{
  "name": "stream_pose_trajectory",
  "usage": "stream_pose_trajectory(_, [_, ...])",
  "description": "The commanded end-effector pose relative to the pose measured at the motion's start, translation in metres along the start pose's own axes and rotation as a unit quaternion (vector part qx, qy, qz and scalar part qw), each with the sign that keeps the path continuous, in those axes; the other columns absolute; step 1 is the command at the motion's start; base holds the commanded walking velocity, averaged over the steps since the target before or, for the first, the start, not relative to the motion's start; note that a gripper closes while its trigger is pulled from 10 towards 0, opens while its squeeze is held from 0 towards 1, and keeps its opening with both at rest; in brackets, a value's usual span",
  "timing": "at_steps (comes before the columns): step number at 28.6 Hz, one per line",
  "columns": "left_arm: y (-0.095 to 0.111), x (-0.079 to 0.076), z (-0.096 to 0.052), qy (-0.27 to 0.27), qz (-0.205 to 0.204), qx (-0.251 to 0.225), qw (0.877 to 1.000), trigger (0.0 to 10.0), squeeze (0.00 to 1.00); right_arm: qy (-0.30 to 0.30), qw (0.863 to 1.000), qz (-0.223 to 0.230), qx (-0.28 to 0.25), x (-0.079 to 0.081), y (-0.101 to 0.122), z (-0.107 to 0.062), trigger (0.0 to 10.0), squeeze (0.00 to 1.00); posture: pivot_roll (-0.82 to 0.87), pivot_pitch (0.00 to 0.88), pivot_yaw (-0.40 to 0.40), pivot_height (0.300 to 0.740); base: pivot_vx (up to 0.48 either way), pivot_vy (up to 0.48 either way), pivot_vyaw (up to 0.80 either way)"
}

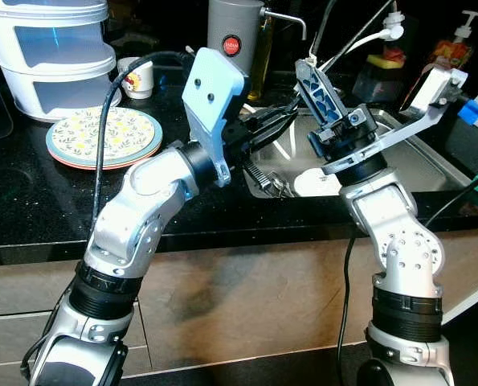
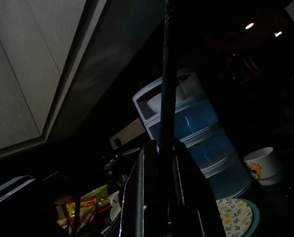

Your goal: Kitchen organization

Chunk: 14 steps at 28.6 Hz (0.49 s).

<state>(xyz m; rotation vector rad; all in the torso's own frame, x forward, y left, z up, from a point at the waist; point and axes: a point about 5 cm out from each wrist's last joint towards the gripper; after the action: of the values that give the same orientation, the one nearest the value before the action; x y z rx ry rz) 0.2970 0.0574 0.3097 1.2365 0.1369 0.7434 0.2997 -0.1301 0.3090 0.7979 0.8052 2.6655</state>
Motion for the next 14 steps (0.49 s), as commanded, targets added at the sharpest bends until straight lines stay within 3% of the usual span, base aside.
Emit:
stream_pose_trajectory(1, [-0.003, 0.003, 0.001, 0.014, 0.005, 0.011, 1.000, 10.0, 0.00, 0.008, 1.000, -0.005, -0.016, 0.003, 0.009, -0.002, 0.0, 0.00, 0.05, 0.001, -0.083, 0.740, 0.000, 0.000, 0.00])
stream_pose_trajectory(2, [-0.002, 0.004, 0.002, 0.020, -0.001, 0.007, 1.000, 10.0, 1.00, 0.008, 1.000, -0.005, -0.015, 0.003, 0.009, -0.002, 0.0, 0.00, 0.05, 0.001, -0.083, 0.740, 0.000, 0.000, 0.00])
stream_pose_trajectory(5, [0.000, 0.006, 0.001, 0.027, -0.004, 0.003, 1.000, 10.0, 1.00, 0.003, 1.000, -0.009, -0.010, 0.001, 0.008, -0.001, 0.0, 0.00, 0.05, 0.000, -0.083, 0.740, 0.000, 0.000, 0.00])
stream_pose_trajectory(6, [0.001, 0.009, 0.001, 0.038, -0.011, -0.001, 0.999, 10.0, 1.00, -0.002, 1.000, -0.012, -0.008, -0.001, 0.007, -0.001, 4.9, 0.00, 0.05, 0.000, -0.083, 0.740, 0.000, 0.000, 0.00])
stream_pose_trajectory(7, [0.002, 0.011, 0.000, 0.045, -0.015, -0.004, 0.999, 10.0, 0.55, -0.005, 1.000, -0.016, -0.005, -0.002, 0.007, -0.001, 8.5, 0.00, 0.05, 0.000, -0.081, 0.740, 0.000, 0.000, 0.00])
stream_pose_trajectory(8, [0.005, 0.014, -0.002, 0.049, -0.020, -0.011, 0.999, 10.0, 0.00, -0.014, 1.000, -0.025, -0.004, -0.004, 0.006, -0.001, 10.0, 0.00, 0.05, 0.000, -0.081, 0.740, 0.000, 0.000, 0.00])
stream_pose_trajectory(11, [0.008, 0.017, -0.004, 0.050, -0.030, -0.022, 0.998, 10.0, 0.00, -0.027, 0.999, -0.035, -0.004, -0.008, 0.006, -0.001, 10.0, 0.00, 0.05, 0.000, -0.081, 0.740, 0.000, 0.000, 0.00])
stream_pose_trajectory(13, [0.015, 0.022, -0.013, 0.050, -0.055, -0.045, 0.996, 10.0, 0.00, -0.095, 0.993, -0.073, -0.009, -0.031, 0.006, 0.001, 10.0, 0.00, 0.06, 0.000, -0.078, 0.740, 0.000, 0.000, 0.00])
stream_pose_trajectory(14, [0.015, 0.022, -0.013, 0.050, -0.055, -0.045, 0.996, 10.0, 0.00, -0.095, 0.993, -0.073, -0.009, -0.031, 0.006, 0.001, 10.0, 0.00, 0.06, 0.000, -0.078, 0.740, 0.000, 0.000, 0.00])
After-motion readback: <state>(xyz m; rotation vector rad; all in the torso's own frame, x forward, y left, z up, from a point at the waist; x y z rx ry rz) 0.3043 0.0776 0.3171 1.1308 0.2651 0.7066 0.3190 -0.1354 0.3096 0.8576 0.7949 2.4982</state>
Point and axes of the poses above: a point about 5 cm out from each wrist's last joint towards the gripper, its own z axis pointing out of the wrist towards the gripper, its own y axis along the axis of the wrist's last joint, x = y × z
